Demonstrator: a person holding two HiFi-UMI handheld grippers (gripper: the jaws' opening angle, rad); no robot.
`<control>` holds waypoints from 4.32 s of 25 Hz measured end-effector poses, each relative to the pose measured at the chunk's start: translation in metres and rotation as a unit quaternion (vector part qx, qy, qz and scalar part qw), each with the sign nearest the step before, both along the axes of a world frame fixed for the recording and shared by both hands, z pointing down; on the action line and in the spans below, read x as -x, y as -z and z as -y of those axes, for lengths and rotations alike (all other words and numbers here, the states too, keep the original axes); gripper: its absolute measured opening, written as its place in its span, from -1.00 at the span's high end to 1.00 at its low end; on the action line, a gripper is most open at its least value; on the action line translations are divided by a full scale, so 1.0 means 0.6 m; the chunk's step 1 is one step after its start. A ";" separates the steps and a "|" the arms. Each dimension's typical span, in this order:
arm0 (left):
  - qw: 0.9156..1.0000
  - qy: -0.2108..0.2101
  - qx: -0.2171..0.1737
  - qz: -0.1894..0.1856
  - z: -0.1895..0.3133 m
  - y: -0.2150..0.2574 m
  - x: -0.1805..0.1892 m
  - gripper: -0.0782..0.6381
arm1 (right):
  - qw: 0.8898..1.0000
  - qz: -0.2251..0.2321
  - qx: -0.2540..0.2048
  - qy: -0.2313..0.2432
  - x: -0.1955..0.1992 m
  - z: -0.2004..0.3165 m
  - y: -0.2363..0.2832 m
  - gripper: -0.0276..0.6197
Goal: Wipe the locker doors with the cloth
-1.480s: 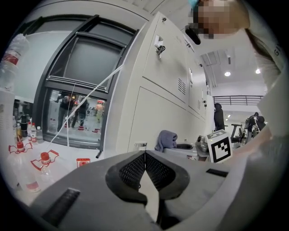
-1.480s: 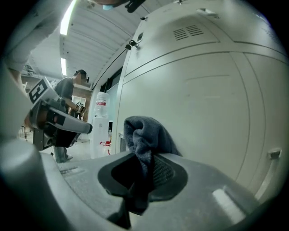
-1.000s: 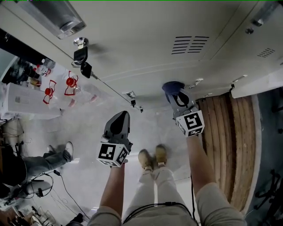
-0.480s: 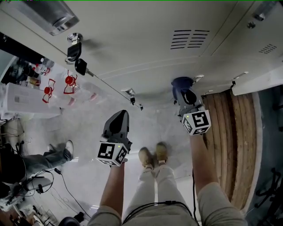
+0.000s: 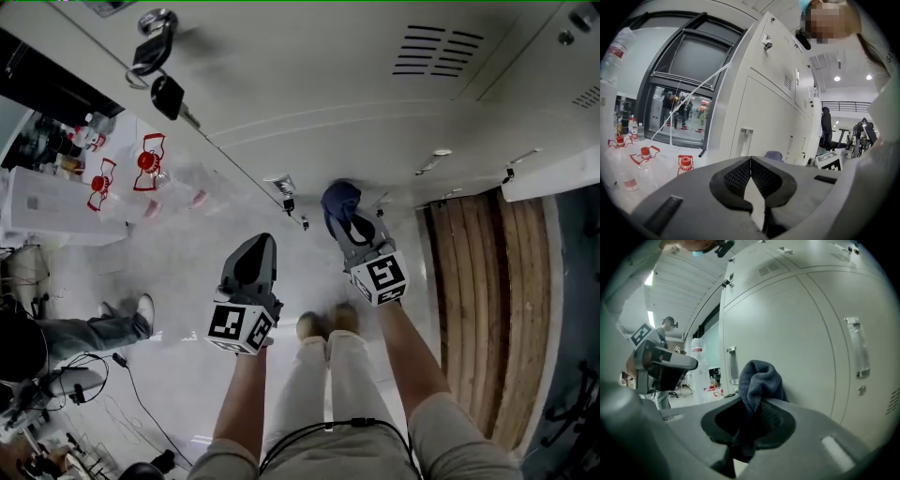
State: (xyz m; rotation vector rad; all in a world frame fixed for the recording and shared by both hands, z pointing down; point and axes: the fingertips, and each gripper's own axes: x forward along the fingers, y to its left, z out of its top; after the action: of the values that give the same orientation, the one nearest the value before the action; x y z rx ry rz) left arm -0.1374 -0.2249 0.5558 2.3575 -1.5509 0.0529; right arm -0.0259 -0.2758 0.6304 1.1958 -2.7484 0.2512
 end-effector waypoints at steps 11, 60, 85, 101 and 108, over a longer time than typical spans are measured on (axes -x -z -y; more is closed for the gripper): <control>0.999 0.014 -0.036 0.022 -0.001 -0.111 0.063 0.79 | 0.996 0.062 -0.061 0.022 0.131 0.036 -0.076 0.73; 0.999 -0.034 0.006 -0.008 -0.013 -0.045 -0.004 0.79 | 0.996 -0.048 -0.067 -0.012 -0.033 0.021 0.025 0.74; 1.000 -0.002 0.008 -0.017 -0.030 -0.042 0.087 0.79 | 0.998 0.026 -0.054 0.019 0.162 0.042 0.097 0.75; 1.000 0.011 0.002 -0.010 -0.040 -0.055 0.102 0.79 | 0.999 0.031 -0.030 0.012 0.159 0.040 0.052 0.74; 1.000 0.010 0.004 0.005 -0.056 -0.055 0.101 0.79 | 1.000 0.011 -0.004 0.021 0.158 0.032 0.039 0.74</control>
State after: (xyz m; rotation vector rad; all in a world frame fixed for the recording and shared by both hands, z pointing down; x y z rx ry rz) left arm -0.1983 -0.1912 0.5890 2.3389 -1.5749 0.0666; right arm -0.1205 -0.2951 0.6071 1.1426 -2.7925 0.2492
